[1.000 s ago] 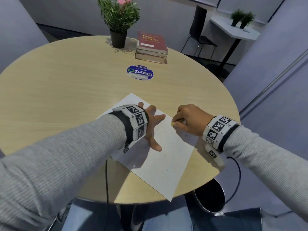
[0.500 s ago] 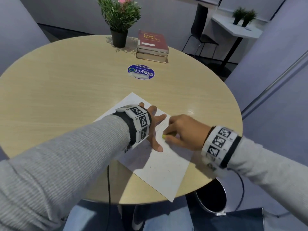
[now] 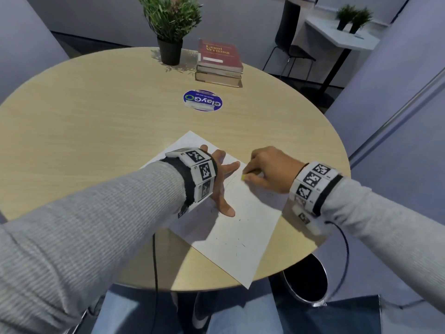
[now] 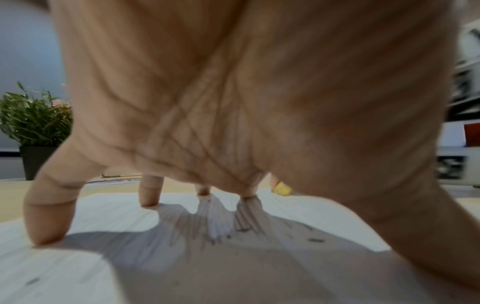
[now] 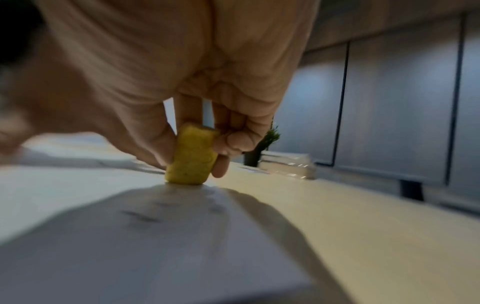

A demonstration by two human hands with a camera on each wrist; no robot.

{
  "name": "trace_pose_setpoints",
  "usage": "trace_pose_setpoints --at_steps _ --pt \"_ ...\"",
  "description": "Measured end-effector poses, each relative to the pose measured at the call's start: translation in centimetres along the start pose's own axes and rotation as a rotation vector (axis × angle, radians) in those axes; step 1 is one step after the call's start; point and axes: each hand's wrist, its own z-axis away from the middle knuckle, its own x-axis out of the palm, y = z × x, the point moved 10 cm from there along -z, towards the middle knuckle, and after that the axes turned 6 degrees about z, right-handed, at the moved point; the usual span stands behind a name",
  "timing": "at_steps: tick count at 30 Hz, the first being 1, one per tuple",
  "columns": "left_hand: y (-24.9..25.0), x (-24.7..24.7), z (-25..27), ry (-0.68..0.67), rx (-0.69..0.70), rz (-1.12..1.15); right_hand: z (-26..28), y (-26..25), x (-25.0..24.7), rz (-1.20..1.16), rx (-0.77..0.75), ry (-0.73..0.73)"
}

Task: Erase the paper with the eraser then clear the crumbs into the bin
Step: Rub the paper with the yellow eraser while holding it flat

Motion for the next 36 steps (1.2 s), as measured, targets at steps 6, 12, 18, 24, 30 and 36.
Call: trace_pose_setpoints --at_steps 6,12,18,24,30,36 --pt "-0.1 0.0 -0.3 -0.006 0.003 -0.015 1.5 -5.8 1.6 -0.031 -0.228 -0.038" --pt "0.1 -0.4 1.3 -0.022 -0.033 -0.018 -0.6 0.8 -0.3 -0.033 0.004 0.030" --pt "-0.4 -1.5 2.3 -0.056 -0.010 -0.033 -0.7 0.3 0.2 -0.012 0.010 0.011" --pt "-0.3 -1.4 2.0 -0.011 0.002 -0.049 -0.1 -1.8 0.5 -0.052 -0.029 0.012" --pt "-0.6 -1.2 1.5 0.008 -0.009 -0.084 -0.4 -2.3 0.4 -0.057 -0.042 -0.035" --pt "-1.1 -0.6 0.8 -0.029 -0.029 -0.096 0.6 -5.0 0.9 -0.041 -0.151 -0.007"
